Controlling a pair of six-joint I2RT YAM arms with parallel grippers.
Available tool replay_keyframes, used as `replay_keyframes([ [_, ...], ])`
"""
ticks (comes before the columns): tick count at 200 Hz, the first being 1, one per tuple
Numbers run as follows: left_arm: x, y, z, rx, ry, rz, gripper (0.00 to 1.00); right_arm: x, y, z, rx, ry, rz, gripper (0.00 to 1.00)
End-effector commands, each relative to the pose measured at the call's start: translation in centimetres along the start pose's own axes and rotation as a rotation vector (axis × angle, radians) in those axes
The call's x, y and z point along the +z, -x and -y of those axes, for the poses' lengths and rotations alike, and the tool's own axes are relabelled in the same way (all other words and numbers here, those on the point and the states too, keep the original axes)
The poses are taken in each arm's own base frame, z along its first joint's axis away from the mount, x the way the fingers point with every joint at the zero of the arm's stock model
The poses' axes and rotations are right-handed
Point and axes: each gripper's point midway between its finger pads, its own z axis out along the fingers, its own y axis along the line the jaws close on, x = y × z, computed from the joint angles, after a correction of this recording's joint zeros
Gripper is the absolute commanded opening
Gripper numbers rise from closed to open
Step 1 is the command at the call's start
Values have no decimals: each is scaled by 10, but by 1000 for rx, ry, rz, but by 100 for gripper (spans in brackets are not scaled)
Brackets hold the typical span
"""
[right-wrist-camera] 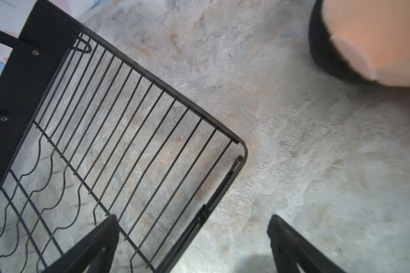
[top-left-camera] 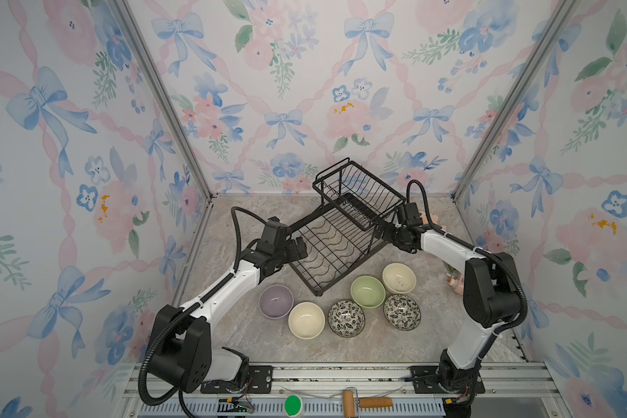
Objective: Load bowls into a dish rack
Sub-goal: Rotate the dish rack at the top-center of the table.
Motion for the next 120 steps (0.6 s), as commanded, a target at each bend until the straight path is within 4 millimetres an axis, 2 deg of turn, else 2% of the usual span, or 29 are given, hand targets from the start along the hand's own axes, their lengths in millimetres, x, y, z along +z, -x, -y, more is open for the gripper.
replay_keyframes([
  [1,0,7,11,-24,-42,0,98,1,5,-5,11,117,-1,100],
  [57,9,-2,9,-37,-46,-31,98,-18,-12,-2,-77,226,23,96],
  [75,10,-3,12,-41,-58,-42,98,-27,-11,0,-94,231,48,96],
  [78,10,-3,12,-40,-58,-43,98,-36,-6,-4,-101,239,75,96],
  [88,11,-2,12,-34,-56,-41,98,-45,-2,-4,-114,236,104,96],
  [120,16,-5,9,-18,-56,-61,98,-65,2,8,-114,161,146,96],
])
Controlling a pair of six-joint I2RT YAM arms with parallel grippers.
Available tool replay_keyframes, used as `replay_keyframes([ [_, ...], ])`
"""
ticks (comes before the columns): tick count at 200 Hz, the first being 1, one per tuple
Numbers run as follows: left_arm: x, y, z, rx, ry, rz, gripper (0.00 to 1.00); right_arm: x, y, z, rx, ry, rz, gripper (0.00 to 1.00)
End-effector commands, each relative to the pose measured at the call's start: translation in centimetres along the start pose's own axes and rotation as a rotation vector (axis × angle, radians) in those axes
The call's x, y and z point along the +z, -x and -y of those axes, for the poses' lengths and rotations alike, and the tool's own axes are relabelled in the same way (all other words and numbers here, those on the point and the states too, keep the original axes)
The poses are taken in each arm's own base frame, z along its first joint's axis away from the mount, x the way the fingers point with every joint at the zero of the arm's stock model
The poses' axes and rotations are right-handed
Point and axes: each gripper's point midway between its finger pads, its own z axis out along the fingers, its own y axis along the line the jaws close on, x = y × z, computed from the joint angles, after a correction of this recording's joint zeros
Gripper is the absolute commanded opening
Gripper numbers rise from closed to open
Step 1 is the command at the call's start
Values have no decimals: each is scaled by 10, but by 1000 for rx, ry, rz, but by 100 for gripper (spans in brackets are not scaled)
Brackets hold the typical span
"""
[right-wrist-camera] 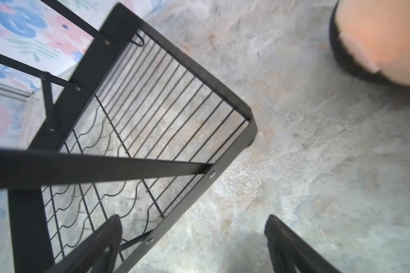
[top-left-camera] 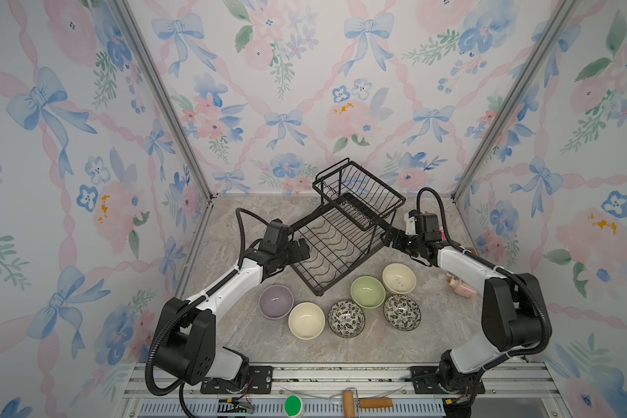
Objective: Load bowls into a dish rack
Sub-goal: Rotate the dish rack at the top-center of the table.
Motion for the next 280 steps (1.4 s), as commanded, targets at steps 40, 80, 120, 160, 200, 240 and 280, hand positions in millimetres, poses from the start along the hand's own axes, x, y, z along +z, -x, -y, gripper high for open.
replay_keyframes([
  [40,-2,12,11,19,-52,2,98,-51,0,3,-8,-96,102,97],
  [80,-2,15,16,32,-70,-1,98,-101,17,-15,179,-15,218,99],
  [120,-7,28,26,36,-94,25,98,-116,47,-46,415,65,205,95],
  [160,-15,37,31,38,-114,48,98,-106,64,-74,617,132,191,90],
  [200,-22,45,16,27,-105,62,98,-72,74,-98,665,166,135,84],
  [240,-37,64,-16,-29,-77,103,98,-40,80,-112,591,129,70,72],
  [280,-49,73,-29,-48,-51,145,98,-12,83,-129,409,82,-5,52],
])
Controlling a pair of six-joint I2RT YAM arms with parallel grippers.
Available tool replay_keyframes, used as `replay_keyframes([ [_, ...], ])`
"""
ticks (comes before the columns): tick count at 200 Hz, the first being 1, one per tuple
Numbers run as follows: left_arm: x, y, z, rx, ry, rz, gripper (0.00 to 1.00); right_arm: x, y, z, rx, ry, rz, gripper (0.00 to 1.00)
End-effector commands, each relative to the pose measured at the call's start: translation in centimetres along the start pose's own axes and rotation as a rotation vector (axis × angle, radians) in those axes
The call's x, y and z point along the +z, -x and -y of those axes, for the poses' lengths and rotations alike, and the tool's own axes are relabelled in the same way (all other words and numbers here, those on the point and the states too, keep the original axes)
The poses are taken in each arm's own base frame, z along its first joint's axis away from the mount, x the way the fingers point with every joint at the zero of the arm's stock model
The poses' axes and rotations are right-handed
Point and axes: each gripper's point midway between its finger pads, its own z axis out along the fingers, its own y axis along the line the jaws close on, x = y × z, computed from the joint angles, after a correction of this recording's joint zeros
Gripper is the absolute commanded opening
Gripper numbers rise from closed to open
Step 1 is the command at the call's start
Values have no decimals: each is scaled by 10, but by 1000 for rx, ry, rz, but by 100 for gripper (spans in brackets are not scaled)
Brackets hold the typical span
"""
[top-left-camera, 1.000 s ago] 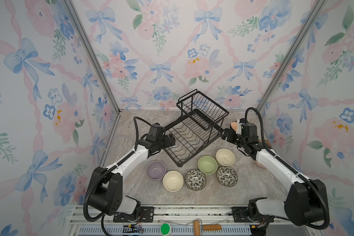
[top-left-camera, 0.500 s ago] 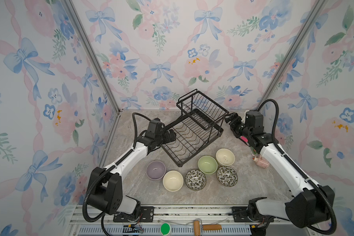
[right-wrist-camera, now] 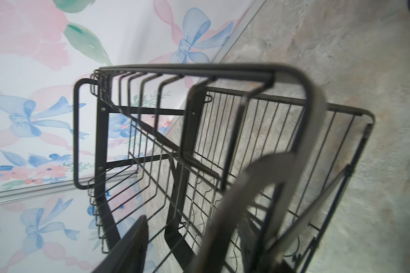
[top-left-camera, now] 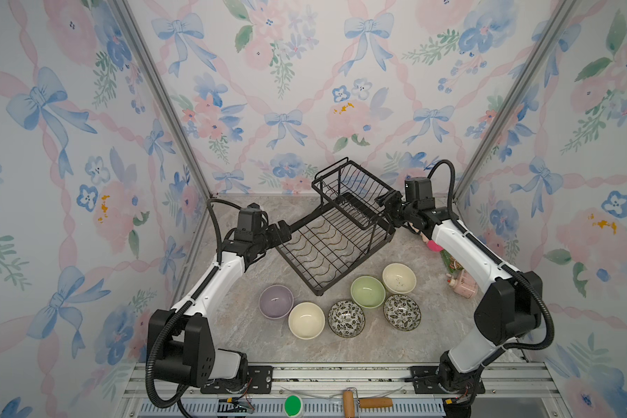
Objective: Load bowls into a dish rack
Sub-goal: Rotate the dish rack at the top-center of the table.
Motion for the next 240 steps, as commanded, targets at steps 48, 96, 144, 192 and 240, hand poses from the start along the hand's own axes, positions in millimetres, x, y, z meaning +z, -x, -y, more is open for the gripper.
replay_keyframes([
  [48,-16,-2,-20,-13,27,14,98,45,-36,-45,-389,-32,-160,39],
  [96,-19,-4,-29,-35,36,15,98,51,-51,-62,-538,-59,-210,56],
  [144,-15,-12,-28,-33,19,-17,98,-6,-8,-82,-573,-16,-71,99],
  [192,-10,-14,-25,10,-2,-42,98,-57,-40,-16,-562,-140,78,96],
  [240,-9,-1,-55,16,109,-90,98,-45,-152,51,-584,-282,31,96],
])
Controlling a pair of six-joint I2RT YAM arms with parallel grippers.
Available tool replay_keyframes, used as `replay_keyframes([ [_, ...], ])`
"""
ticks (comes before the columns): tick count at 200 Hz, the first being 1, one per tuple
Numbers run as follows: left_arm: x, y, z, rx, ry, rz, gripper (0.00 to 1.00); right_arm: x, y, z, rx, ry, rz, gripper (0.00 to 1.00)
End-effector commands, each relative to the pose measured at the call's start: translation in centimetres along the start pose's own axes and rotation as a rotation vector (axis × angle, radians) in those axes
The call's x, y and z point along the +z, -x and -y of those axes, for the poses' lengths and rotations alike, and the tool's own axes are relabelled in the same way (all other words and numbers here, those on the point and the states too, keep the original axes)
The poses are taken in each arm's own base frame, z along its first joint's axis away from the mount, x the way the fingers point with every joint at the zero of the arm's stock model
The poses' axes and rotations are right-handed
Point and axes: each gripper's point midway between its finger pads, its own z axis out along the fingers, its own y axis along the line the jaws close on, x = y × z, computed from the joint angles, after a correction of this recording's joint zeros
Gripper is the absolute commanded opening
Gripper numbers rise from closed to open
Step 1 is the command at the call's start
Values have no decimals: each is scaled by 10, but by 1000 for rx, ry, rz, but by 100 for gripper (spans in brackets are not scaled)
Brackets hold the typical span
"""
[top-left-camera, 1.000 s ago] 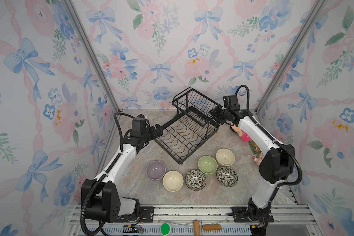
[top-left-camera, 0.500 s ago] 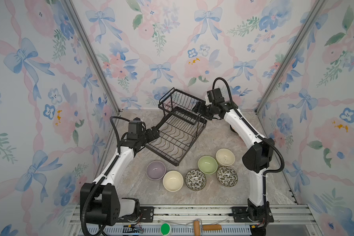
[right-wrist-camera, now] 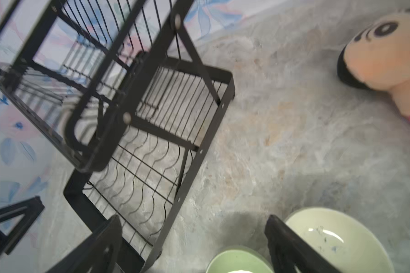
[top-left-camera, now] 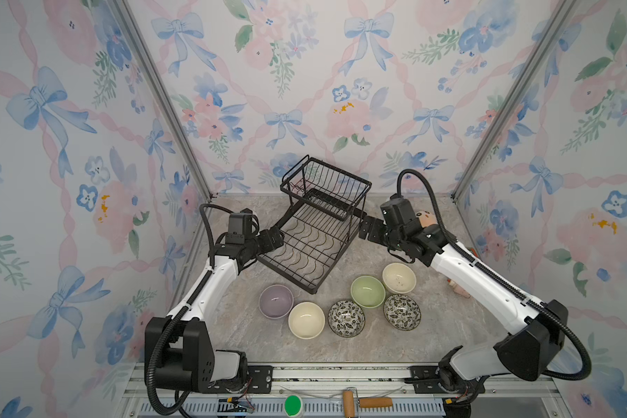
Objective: Load bowls into a dish rack
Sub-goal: Rotate the dish rack at the top-center of the table.
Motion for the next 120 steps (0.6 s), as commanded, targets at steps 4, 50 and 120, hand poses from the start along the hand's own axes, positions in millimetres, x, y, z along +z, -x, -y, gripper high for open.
replay_keyframes([
  [4,-4,9,-19,0,50,-29,98,30,-48,-5,12,-104,-2,96],
  [50,-1,16,-25,-58,29,-35,98,81,-108,-52,-69,-109,-162,95],
  [120,1,11,-26,-91,10,-60,98,121,-133,-57,-132,-230,-251,54],
])
